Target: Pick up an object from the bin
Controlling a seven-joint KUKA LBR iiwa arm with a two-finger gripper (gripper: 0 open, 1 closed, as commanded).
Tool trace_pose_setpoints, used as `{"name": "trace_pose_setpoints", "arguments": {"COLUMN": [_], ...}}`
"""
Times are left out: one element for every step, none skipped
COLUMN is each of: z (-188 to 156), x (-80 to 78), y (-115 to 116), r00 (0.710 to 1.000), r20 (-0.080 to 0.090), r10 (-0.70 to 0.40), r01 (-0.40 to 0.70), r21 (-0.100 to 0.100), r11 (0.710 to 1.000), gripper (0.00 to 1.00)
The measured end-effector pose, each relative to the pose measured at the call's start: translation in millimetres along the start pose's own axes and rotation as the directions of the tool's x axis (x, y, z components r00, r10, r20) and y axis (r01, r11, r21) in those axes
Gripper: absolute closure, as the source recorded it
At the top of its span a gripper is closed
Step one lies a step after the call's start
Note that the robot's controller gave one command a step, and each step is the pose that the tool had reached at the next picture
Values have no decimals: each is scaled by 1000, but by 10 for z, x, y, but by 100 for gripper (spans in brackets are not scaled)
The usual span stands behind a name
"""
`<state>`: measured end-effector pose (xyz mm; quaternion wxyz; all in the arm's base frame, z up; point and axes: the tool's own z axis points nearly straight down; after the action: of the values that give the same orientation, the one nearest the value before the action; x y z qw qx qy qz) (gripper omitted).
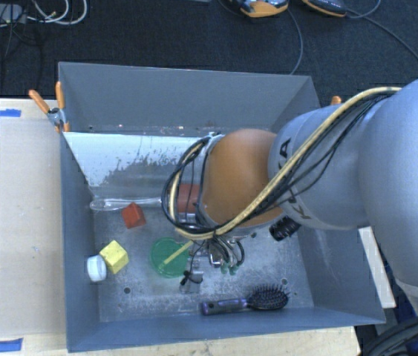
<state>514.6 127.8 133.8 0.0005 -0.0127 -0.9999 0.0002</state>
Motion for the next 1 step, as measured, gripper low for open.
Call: {"name": "trace_pose_setpoints", "arguments": {"z": [484], "x": [25], "y": [61], "r00": [988], "r20": [-4], "r10": [156], "r01": [-156], "r21": [1], "r11": [988], "gripper": [100]}}
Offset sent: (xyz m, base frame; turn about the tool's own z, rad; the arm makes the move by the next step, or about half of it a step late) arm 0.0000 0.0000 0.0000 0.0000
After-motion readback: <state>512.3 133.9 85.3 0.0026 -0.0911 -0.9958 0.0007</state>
